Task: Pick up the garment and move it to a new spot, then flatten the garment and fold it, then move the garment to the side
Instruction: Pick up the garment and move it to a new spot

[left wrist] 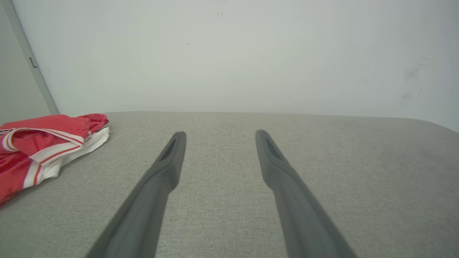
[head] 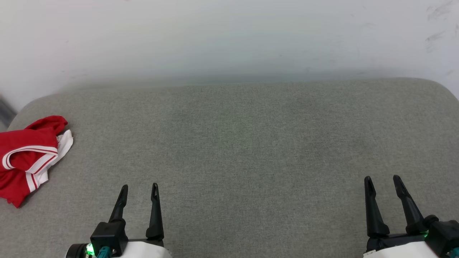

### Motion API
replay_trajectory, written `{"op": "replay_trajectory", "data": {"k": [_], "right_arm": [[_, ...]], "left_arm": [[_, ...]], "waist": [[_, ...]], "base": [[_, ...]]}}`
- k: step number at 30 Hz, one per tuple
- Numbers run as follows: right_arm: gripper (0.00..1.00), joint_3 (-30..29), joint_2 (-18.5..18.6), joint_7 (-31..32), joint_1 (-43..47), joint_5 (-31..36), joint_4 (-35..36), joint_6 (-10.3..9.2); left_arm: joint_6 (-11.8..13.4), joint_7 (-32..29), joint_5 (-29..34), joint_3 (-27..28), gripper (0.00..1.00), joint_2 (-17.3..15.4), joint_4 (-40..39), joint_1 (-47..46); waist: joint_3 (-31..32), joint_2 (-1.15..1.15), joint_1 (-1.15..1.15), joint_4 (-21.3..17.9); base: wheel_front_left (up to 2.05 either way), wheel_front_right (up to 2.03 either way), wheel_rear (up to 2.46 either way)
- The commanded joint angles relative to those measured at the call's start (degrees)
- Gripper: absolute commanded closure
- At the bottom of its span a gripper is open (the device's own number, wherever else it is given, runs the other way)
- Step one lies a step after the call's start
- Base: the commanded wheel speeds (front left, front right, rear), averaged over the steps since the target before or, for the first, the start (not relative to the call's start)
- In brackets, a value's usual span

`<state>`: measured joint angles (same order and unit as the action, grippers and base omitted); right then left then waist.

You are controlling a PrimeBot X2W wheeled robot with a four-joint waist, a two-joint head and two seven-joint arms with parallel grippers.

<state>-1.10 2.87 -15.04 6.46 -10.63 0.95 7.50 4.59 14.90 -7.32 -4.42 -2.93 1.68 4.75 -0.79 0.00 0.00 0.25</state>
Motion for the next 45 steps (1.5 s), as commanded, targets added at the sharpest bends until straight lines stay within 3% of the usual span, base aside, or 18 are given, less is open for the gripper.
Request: {"op": "replay_trajectory", "data": {"k": [1, 10, 34, 45], "right_arm": [[0.0, 0.0, 0.0, -0.2, 0.7, 0.1, 0.0, -0.02], [0.0, 0.3, 0.0, -0.2, 1.1, 0.9, 0.6, -0.02], [0.0, 1.3, 0.0, -0.2, 2.5, 1.6, 1.1, -0.02], [0.0, 2.2, 0.0, -0.2, 2.3, 1.8, 1.1, -0.02]], "left_arm": [[0.2, 0.5, -0.3, 0.1, 0.0, 0.1, 0.1, 0.3], [0.4, 0.4, -0.6, 0.5, 0.0, 0.0, 0.7, -0.6], [2.1, 0.3, -1.3, 2.5, 0.0, 0.1, 0.9, 1.4], [2.4, 0.3, -1.7, 3.4, 0.0, 0.1, 0.6, 1.9]], "waist": [[0.0, 0.0, 0.0, 0.2], [0.1, 0.0, 0.0, 4.3], [0.5, 0.0, 0.0, 24.4], [0.2, 0.0, 0.0, 27.9]], "base": [[0.0, 0.0, 0.0], [0.0, 0.0, 0.0], [0.0, 0.0, 0.0], [0.0, 0.0, 0.0]]}}
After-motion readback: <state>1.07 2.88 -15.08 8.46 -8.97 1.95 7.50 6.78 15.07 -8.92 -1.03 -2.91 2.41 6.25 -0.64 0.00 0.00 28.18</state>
